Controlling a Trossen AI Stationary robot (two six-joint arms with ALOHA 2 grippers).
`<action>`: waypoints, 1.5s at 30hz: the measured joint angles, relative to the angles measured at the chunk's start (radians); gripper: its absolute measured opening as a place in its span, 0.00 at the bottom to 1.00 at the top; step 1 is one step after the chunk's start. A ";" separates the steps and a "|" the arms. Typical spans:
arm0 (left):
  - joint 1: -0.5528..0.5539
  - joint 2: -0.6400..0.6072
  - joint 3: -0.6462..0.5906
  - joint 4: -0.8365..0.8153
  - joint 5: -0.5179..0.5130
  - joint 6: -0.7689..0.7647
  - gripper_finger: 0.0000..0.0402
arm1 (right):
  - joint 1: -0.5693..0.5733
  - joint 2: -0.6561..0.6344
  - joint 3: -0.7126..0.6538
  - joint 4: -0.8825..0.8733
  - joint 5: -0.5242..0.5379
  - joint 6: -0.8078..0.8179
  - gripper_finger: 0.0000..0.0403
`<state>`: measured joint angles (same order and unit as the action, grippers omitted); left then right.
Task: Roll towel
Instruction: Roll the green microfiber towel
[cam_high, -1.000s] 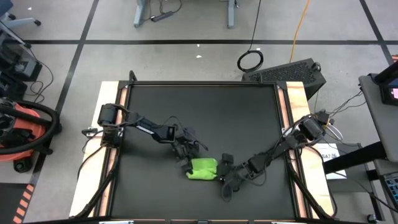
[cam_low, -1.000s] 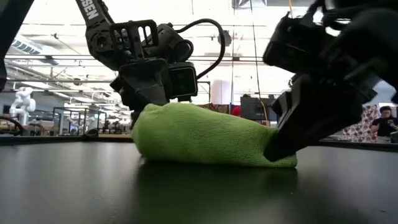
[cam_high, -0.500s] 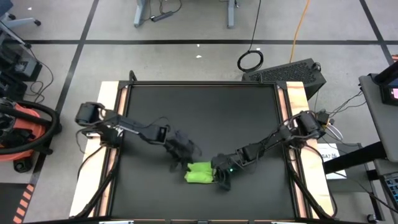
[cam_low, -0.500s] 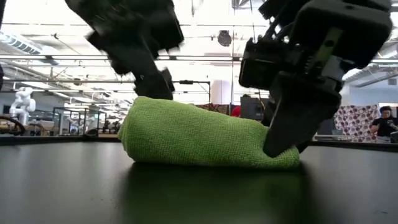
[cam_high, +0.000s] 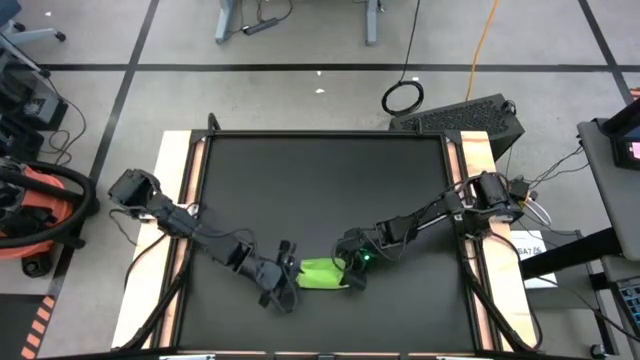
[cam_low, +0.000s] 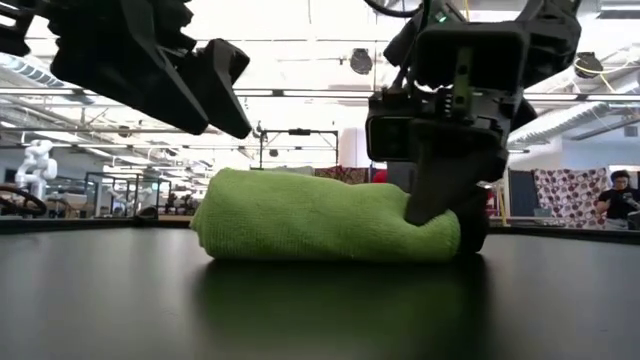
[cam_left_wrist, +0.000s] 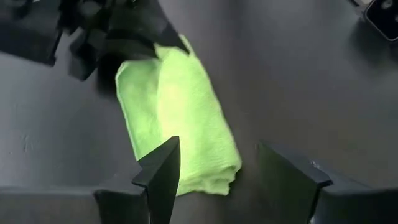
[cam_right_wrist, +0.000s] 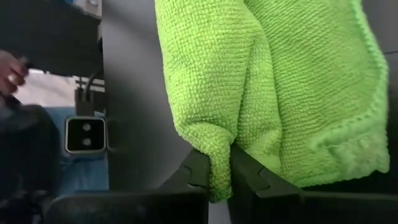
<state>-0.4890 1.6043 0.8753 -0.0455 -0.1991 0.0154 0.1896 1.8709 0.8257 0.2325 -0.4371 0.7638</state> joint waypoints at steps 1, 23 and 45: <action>-0.006 0.000 0.000 0.003 -0.005 0.002 0.53 | -0.008 0.000 0.000 0.000 -0.003 0.010 0.04; -0.016 0.162 0.001 -0.022 -0.244 -0.063 0.50 | -0.062 0.000 -0.002 0.047 -0.067 0.116 0.04; 0.187 0.161 0.001 -0.023 0.318 -0.217 0.01 | -0.079 -0.014 -0.005 0.080 -0.177 0.048 0.41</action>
<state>-0.3025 1.7657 0.8764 -0.0687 0.1193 -0.2013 0.1104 1.8567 0.8211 0.3129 -0.6138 0.8114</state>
